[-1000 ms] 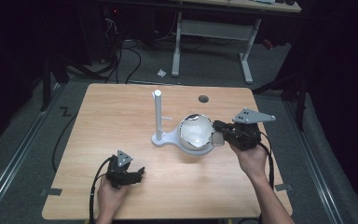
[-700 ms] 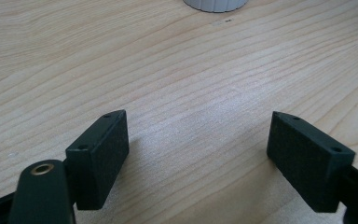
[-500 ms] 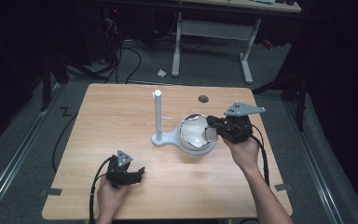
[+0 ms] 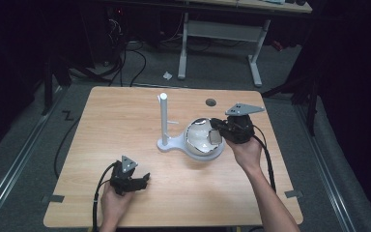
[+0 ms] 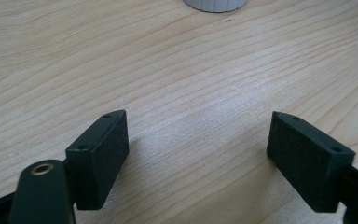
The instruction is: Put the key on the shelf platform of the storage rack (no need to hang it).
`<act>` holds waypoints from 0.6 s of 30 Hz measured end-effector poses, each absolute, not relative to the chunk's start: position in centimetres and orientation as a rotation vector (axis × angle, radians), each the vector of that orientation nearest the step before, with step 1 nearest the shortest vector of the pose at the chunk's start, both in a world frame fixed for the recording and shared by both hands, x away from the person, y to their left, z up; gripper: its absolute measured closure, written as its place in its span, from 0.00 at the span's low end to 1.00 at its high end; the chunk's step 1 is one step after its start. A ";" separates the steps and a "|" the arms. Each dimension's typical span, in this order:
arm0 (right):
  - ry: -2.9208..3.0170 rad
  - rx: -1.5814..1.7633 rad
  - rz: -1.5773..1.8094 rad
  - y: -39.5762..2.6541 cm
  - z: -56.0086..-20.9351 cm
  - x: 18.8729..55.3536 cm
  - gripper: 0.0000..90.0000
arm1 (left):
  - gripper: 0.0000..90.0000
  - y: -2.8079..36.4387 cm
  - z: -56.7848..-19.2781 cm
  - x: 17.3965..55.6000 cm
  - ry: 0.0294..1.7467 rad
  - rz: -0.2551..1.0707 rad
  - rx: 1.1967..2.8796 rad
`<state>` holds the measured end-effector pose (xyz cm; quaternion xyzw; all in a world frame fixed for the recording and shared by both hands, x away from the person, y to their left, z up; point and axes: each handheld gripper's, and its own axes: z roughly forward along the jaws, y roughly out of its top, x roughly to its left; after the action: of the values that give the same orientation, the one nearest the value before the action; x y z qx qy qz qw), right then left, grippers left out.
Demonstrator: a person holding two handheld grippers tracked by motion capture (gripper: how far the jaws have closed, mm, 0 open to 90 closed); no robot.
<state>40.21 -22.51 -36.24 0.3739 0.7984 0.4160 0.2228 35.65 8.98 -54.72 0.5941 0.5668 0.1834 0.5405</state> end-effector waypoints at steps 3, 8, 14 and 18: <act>2.211 1.037 1.149 -22.3 -36.6 40.4 0.96 | 0.23 9.0 -54.7 35.6 1.347 0.436 1.413; 2.228 1.032 1.149 -21.8 -36.9 40.7 0.96 | 0.23 9.0 -54.7 35.6 1.347 0.436 1.412; 2.253 1.020 1.145 -21.0 -37.6 41.0 0.96 | 0.23 9.0 -54.7 35.6 1.347 0.435 1.412; 2.270 1.010 1.148 -20.4 -38.0 41.2 0.96 | 0.23 9.0 -54.7 35.6 1.347 0.435 1.412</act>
<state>41.16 -20.43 -38.00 0.3616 0.8125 0.4109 0.2007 35.64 8.98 -54.72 0.5941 0.5667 0.1832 0.5406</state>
